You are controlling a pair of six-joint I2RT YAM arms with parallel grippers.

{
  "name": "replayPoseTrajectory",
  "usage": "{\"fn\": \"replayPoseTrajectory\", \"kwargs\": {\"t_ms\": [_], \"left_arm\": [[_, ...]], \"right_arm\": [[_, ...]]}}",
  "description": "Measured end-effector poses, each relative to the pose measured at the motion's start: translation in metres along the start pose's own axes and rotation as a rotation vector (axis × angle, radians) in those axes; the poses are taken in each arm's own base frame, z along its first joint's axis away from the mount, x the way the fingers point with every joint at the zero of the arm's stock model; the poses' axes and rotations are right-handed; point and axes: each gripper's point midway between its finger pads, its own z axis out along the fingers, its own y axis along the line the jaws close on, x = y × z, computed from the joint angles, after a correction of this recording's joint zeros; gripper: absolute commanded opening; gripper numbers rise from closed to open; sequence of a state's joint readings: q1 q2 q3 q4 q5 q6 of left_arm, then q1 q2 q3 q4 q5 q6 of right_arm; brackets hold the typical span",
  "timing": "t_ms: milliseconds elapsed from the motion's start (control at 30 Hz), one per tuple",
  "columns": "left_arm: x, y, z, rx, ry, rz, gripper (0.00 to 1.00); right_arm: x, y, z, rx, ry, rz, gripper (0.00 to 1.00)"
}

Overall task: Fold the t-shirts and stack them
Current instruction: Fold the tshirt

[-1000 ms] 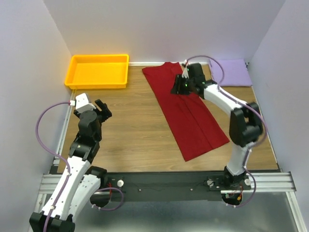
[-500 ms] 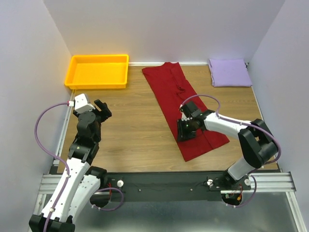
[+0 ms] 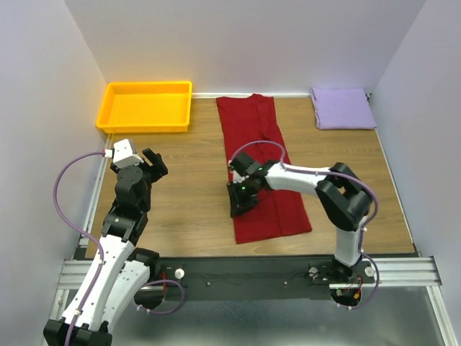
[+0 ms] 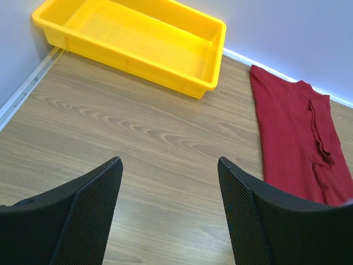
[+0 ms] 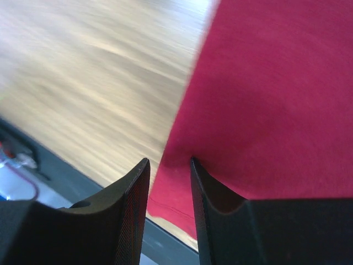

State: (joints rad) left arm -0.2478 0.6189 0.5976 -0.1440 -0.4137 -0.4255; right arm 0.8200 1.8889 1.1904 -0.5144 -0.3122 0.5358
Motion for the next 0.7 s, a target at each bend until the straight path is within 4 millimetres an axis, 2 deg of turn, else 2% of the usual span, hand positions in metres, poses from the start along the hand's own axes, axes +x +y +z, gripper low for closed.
{"fn": "replayPoseTrajectory", "kwargs": {"t_ms": [167, 267, 333, 400, 500, 600, 633, 700], "left_arm": [[0.002, -0.004, 0.0, 0.027, 0.008, 0.019, 0.77], [0.007, -0.008, 0.001, 0.052, 0.026, 0.035, 0.77], [0.011, -0.011, 0.003, 0.069, 0.04, 0.043, 0.77], [0.017, -0.015, 0.005, 0.089, 0.063, 0.051, 0.77], [0.035, -0.026, 0.009, 0.144, 0.142, 0.066, 0.77], [0.055, -0.037, 0.008, 0.191, 0.262, 0.07, 0.77], [0.059, -0.043, 0.007, 0.207, 0.296, 0.068, 0.77], [0.066, -0.057, 0.002, 0.253, 0.37, 0.063, 0.77]], "right_arm": [[-0.013, 0.05, 0.023, -0.061, 0.011, -0.089, 0.43], [-0.022, 0.066, 0.024, -0.072, -0.007, -0.117, 0.46], [-0.031, 0.068, 0.02, -0.055, -0.043, -0.124, 0.48], [-0.036, 0.065, 0.011, -0.025, -0.077, -0.122, 0.5], [-0.044, 0.057, -0.018, 0.015, -0.161, -0.116, 0.51], [-0.037, 0.03, -0.07, 0.058, -0.257, -0.07, 0.52], [-0.035, 0.021, -0.081, 0.069, -0.278, -0.054, 0.52], [-0.025, -0.011, -0.108, 0.113, -0.335, 0.015, 0.54]]}}
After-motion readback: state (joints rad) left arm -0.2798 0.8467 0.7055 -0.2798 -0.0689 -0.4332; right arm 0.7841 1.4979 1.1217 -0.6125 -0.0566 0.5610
